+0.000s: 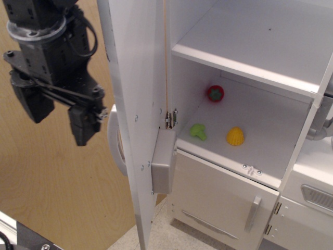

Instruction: Close fridge

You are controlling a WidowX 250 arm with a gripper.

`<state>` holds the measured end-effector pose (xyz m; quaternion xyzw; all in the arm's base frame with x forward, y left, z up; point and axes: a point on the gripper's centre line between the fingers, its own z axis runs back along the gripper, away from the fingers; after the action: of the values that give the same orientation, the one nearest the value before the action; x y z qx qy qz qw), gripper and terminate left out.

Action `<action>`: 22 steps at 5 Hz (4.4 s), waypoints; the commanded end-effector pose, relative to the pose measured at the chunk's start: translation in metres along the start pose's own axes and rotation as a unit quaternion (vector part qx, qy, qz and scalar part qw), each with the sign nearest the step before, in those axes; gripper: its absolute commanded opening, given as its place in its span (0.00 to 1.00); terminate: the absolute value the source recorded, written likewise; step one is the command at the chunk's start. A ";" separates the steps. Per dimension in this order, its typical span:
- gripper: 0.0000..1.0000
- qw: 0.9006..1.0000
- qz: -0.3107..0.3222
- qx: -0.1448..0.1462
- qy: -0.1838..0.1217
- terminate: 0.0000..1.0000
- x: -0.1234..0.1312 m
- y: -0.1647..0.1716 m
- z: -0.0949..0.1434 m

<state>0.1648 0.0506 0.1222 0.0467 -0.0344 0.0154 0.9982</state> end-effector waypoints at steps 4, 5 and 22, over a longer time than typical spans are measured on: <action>1.00 1.000 0.003 0.006 -0.030 0.00 0.080 -0.023 0.006; 1.00 0.999 0.019 0.009 -0.025 0.00 0.096 -0.042 0.007; 1.00 0.992 0.103 -0.062 -0.034 0.00 0.166 -0.081 0.043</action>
<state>0.3283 -0.0335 0.1490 -0.0122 -0.0444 0.1190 0.9918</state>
